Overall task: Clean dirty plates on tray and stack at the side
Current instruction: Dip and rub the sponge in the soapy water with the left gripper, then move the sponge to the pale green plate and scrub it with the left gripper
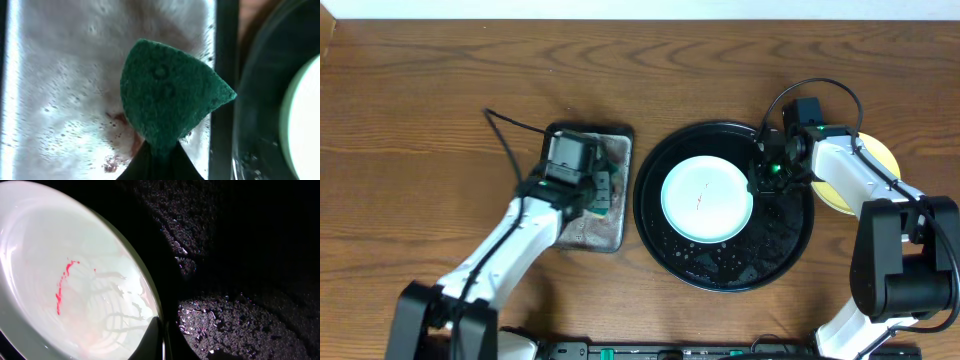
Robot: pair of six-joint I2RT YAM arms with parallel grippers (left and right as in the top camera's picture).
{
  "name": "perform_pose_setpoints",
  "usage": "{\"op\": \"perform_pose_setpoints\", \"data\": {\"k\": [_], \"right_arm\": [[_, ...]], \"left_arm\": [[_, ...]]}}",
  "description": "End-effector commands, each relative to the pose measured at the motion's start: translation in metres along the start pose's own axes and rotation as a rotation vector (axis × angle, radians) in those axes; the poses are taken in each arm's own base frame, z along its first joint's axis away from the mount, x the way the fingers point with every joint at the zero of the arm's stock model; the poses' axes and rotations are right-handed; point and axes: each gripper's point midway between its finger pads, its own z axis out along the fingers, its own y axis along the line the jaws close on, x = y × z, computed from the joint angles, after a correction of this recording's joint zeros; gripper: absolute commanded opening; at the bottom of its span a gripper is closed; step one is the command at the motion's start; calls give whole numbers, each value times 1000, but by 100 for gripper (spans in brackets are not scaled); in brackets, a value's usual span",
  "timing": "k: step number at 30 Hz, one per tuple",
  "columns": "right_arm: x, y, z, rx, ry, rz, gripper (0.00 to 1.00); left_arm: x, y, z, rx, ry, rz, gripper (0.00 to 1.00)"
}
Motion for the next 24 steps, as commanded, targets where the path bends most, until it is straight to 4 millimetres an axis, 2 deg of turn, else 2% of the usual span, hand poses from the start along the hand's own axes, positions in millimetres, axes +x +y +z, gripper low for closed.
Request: {"op": "perform_pose_setpoints", "data": {"k": [1,4,9,15,20,24], "right_arm": [[2,4,1,-2,4,-3,1],[2,4,1,-2,4,-3,1],[2,4,1,-2,4,-3,1],[2,4,1,-2,6,-2,2],[1,4,1,-2,3,-3,3],[4,4,1,-2,13,1,1]], "left_arm": [[8,0,12,-70,9,-55,8],[13,-12,16,-47,18,-43,7],[10,-32,16,9,-6,-28,7],[6,-39,14,43,-18,-32,7],[-4,-45,0,78,-57,-32,7],[-25,-52,-26,115,-143,-34,7]]}}
